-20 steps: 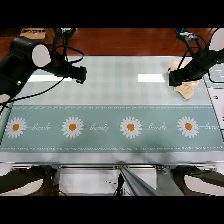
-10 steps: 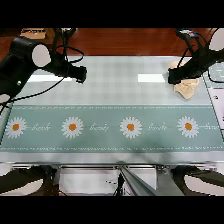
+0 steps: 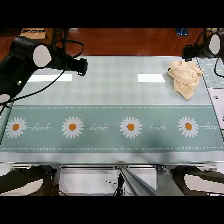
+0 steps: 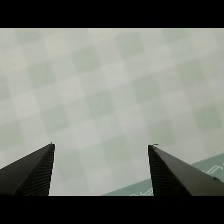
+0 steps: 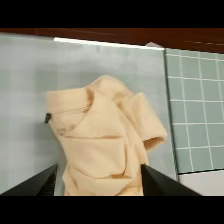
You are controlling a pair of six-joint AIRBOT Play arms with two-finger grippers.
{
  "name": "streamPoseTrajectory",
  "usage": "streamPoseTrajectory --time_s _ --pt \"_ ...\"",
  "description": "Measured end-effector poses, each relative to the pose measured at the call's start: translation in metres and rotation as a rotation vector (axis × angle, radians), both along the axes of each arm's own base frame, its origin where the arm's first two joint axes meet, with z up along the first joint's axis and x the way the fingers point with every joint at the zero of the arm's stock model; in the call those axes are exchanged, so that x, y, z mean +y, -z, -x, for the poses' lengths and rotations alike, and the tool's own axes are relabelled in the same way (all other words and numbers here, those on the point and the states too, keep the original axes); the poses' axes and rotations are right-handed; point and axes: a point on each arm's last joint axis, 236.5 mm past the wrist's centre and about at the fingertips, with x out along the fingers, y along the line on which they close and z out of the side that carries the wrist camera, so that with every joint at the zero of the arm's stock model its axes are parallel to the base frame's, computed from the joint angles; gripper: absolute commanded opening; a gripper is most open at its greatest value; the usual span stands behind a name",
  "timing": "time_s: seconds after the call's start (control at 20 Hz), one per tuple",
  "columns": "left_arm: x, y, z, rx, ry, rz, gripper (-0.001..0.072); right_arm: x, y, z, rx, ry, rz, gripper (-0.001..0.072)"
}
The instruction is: Fold the shirts.
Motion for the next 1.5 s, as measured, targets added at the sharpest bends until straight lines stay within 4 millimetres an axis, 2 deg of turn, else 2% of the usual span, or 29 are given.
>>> streamPoseTrajectory --time_s 0.15,0.35,0.45,0.65,0.7,0.75,0.8,0.9,0.95,1.0,1.05,1.15,1.25,1.3,1.4,1.5 --pt "-0.001 -0.004 -0.004 -0.024 0.001 0.003 0.0716 -0.045 0.034 -0.007 0.007 0.138 -0.076 0.0594" --pt "0.003 0.004 0.004 0.024 -0.001 -0.019 0.0716 -0.081 0.095 -0.009 0.055 0.277 -0.249 0.0594" --pt "0.006 0.008 0.009 0.050 -0.004 -0.031 0.0715 -0.089 0.126 -0.008 0.094 0.313 -0.314 0.0594" --pt "0.008 0.012 0.014 0.073 -0.005 -0.040 0.0714 -0.077 0.178 -0.010 0.177 0.299 -0.409 0.0580" --pt "0.008 0.013 0.014 0.078 -0.006 -0.041 0.0712 -0.073 0.189 -0.011 0.196 0.293 -0.431 0.0416" --pt "0.008 0.013 0.015 0.078 -0.006 -0.041 0.0702 -0.067 0.197 -0.013 0.204 0.283 -0.456 0.0097" --pt "0.008 0.013 0.015 0.082 -0.006 -0.043 0.0702 -0.061 0.203 -0.015 0.212 0.268 -0.477 0.0029" --pt "0.009 0.013 0.016 0.083 -0.006 -0.043 0.0702 -0.049 0.205 -0.019 0.213 0.229 -0.503 0.0029" --pt "0.008 0.010 0.015 0.078 -0.004 -0.042 0.0702 -0.044 0.199 -0.021 0.207 0.204 -0.513 0.0029" --pt "0.008 0.004 0.014 0.065 -0.001 -0.039 0.0701 -0.039 0.189 -0.021 0.202 0.180 -0.517 0.0029" --pt "0.007 -0.003 0.013 0.052 0.003 -0.037 0.0702 -0.038 0.169 -0.026 0.165 0.149 -0.507 0.0028" --pt "0.006 -0.029 0.009 -0.005 0.015 -0.024 0.0702 -0.036 0.105 -0.034 0.051 0.080 -0.470 0.0028" --pt "0.004 -0.065 0.005 -0.077 0.022 -0.002 0.0704 -0.030 0.028 -0.034 -0.091 0.021 -0.447 0.0028" --pt "0.005 -0.086 0.006 -0.114 0.023 0.011 0.0704 -0.023 -0.018 -0.030 -0.177 -0.018 -0.448 0.0028" --pt "0.008 -0.129 0.013 -0.180 0.022 0.036 0.0704 -0.002 -0.103 -0.009 -0.332 -0.096 -0.465 0.0028" --pt "0.014 -0.172 0.027 -0.237 0.018 0.060 0.0703 0.023 -0.180 0.024 -0.479 -0.184 -0.488 0.0028"
